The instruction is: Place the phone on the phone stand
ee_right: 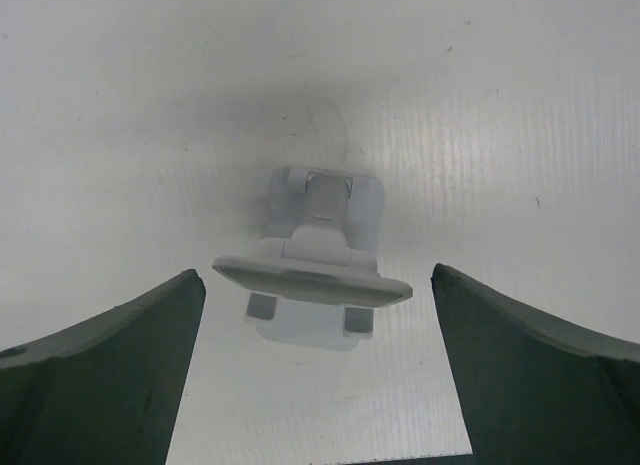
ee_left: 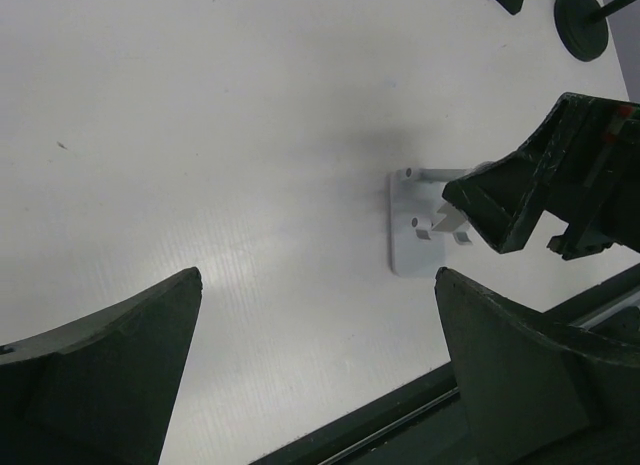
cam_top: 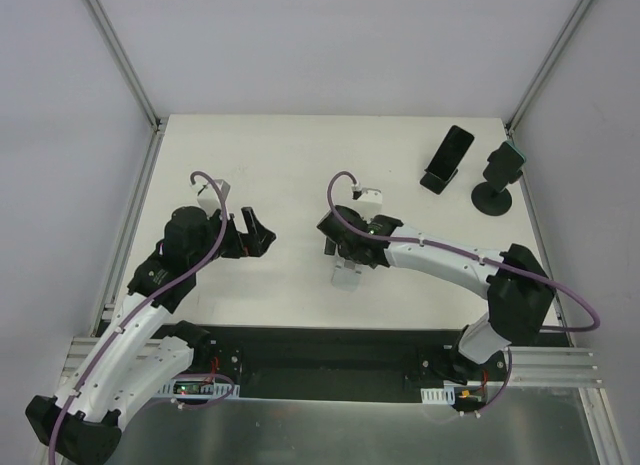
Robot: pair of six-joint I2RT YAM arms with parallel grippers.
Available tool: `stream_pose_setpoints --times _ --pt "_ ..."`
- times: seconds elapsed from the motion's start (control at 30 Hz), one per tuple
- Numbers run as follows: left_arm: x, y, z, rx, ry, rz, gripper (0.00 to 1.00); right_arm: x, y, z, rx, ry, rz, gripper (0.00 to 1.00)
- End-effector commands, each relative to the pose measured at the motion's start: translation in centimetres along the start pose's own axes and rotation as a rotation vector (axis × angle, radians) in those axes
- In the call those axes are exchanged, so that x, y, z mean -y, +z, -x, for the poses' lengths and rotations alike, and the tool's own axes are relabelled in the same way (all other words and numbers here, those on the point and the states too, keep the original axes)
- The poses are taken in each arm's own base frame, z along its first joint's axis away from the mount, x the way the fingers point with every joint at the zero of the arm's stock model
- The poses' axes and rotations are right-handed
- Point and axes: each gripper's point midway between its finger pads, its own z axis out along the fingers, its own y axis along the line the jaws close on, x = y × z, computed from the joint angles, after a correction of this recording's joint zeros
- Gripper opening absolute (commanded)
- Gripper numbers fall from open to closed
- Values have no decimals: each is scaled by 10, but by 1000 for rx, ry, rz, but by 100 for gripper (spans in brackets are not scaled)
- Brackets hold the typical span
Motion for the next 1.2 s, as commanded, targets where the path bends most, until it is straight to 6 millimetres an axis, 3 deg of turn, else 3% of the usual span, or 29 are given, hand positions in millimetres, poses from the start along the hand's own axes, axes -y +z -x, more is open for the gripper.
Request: stream_pose_setpoints --times 0.0,0.33,0.43,0.47,0.53,0.57,0.63,0.77,0.8,0.87,0.9,0.93,1.03,1.07,1.1,1.13,1.17 --pt "0 -10 15 49 77 13 99 0 -6 15 71 33 -71 99" --pt "-3 -31 26 119 164 32 99 -14 10 14 65 12 -98 75" --pt "-4 -37 31 140 190 40 99 -13 12 21 88 8 -119 57" --pt "-5 -38 30 137 200 45 99 -12 12 23 93 11 -125 43" --pt "-6 -40 31 142 206 52 99 -9 15 37 104 12 -132 27" --pt "-7 -40 30 139 211 55 99 -11 17 45 116 14 -118 12" --pt "-9 -39 29 133 220 62 99 -6 24 70 124 -3 -107 1" --pt "-13 -36 27 118 234 78 99 10 40 139 210 50 -116 1" --pt "-14 -35 26 115 232 81 99 26 46 159 226 81 -146 1" --pt "-15 -34 25 108 232 85 99 31 55 192 253 123 -158 1" --pt "-16 -32 23 101 233 87 99 45 70 206 256 162 -193 1" --pt "-17 -31 22 93 232 90 99 47 68 227 288 202 -189 1" --pt "-20 -27 20 79 233 100 99 67 96 254 312 258 -255 1" --pt "-20 -27 20 78 235 106 99 65 92 278 356 284 -245 1" --pt "-21 -25 20 72 234 108 99 71 113 278 339 278 -274 1" --pt "-21 -24 19 66 234 109 99 71 119 286 345 280 -276 1" --pt "-21 -23 19 64 233 108 99 67 115 307 381 303 -254 1"
